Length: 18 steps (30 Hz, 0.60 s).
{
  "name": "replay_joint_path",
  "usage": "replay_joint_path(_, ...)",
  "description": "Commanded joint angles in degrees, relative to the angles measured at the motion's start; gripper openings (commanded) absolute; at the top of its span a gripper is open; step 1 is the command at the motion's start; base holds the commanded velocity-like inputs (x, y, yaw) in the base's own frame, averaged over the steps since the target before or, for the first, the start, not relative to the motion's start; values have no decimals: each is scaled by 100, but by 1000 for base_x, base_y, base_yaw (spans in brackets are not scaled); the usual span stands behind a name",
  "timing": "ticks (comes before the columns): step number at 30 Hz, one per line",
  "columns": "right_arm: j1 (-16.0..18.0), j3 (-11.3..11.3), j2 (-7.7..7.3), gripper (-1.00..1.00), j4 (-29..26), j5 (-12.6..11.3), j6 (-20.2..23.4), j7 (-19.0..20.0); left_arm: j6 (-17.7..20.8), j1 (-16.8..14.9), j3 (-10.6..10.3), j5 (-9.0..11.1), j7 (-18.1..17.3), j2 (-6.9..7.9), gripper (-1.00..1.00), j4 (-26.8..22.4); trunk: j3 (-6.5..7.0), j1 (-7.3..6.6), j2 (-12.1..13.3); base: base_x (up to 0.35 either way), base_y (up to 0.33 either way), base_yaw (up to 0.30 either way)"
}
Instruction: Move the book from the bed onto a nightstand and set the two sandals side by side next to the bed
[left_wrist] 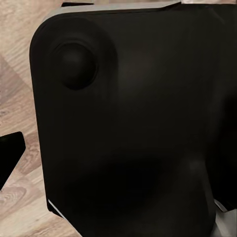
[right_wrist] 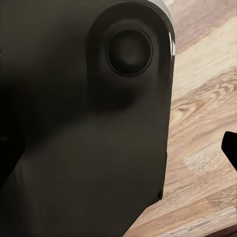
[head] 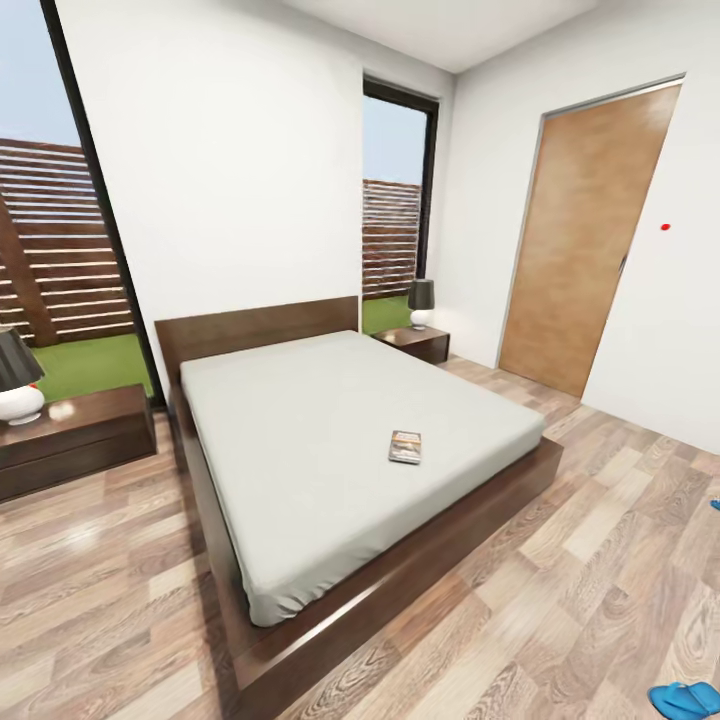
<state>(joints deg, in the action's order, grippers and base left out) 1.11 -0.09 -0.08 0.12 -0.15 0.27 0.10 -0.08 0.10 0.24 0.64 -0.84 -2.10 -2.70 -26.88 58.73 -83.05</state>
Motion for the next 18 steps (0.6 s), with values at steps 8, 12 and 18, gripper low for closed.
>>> replay_joint_path(8, 4, 2, 0, 100, -2, -2, 7, -13, -1, -14, -1, 2, -9, -6, 100, -49, -5, 0, -3, 0, 0, -233)
replay_joint_path(12, 4, -11, 0, 100, -2, -13, 8, -29, -1, -17, -4, -1, 3, -3, 100, -71, -5, 0, -3, 0, 0, -245)
replay_joint_path(18, 4, -10, 0, 100, -3, -19, 8, -22, -1, -19, -6, -15, 35, -1, 100, -100, -8, 0, -3, 0, 0, -246)
